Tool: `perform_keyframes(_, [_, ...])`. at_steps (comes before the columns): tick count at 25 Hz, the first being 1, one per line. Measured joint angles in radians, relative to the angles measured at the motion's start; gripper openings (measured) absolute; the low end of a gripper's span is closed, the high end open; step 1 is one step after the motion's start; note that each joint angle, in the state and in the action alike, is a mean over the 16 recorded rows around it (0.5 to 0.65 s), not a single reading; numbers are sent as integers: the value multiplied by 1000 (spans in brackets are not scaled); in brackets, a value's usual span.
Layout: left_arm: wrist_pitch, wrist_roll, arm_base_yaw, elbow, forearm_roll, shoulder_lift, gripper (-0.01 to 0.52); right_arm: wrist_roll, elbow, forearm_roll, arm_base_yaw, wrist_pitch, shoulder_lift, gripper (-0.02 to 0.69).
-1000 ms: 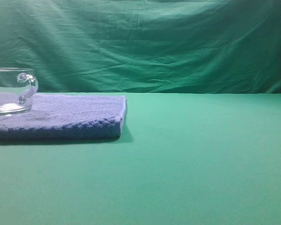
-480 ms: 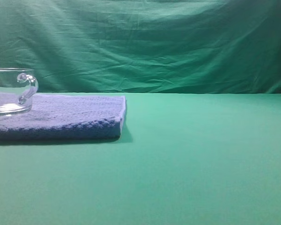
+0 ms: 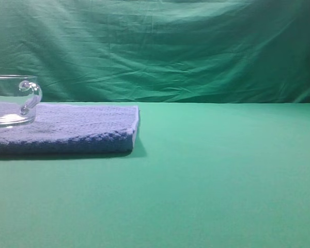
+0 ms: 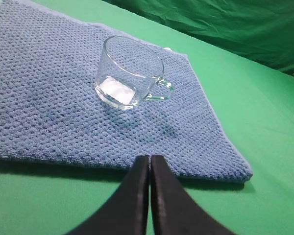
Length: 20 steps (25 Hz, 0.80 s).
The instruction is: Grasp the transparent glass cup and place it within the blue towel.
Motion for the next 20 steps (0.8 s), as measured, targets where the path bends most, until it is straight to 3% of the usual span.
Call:
perform_keyframes(9, [0,0,0,0,0,0,0,1,287,25,-101,-105,-216,0])
perform_keyframes(20, [0,0,0,0,0,0,0,0,455,40,-120,-150,-250,0])
